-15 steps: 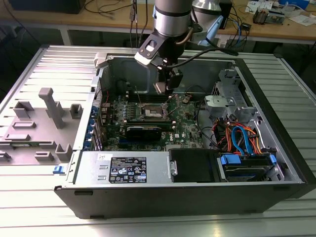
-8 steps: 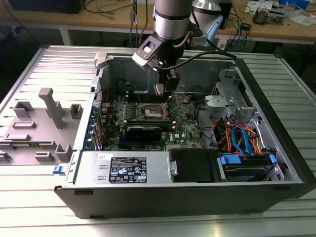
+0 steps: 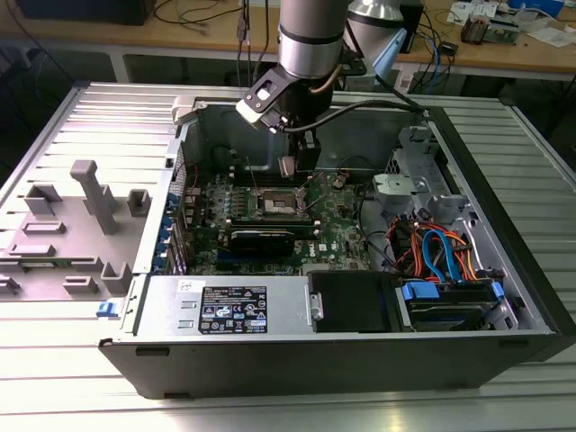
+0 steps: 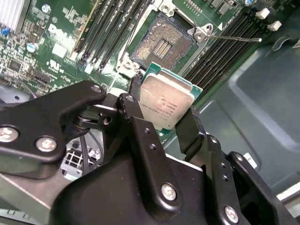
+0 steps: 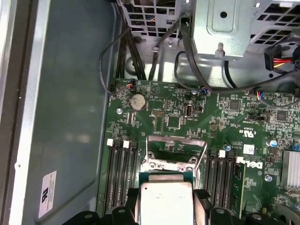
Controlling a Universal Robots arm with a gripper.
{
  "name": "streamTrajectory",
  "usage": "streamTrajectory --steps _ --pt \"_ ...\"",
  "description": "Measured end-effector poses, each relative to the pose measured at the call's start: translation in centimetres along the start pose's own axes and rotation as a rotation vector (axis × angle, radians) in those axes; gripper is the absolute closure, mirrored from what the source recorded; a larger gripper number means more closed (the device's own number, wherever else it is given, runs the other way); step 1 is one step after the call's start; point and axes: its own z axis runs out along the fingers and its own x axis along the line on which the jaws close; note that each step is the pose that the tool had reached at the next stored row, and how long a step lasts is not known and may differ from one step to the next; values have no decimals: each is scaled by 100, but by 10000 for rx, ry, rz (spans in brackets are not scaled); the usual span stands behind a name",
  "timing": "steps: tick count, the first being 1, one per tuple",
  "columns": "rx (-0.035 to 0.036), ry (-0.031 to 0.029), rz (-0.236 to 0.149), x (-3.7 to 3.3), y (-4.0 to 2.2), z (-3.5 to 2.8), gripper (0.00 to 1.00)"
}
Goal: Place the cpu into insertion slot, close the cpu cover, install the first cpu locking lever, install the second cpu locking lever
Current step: 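Place the cpu into insertion slot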
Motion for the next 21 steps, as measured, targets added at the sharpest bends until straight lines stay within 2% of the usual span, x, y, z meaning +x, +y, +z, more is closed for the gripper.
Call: streamTrajectory --steps 6,8,21 --pt "-15 -12 619 -1 -31 81 45" --pt "-12 -16 768 -1 -44 86 45" --pt "-6 -14 794 0 -51 88 45"
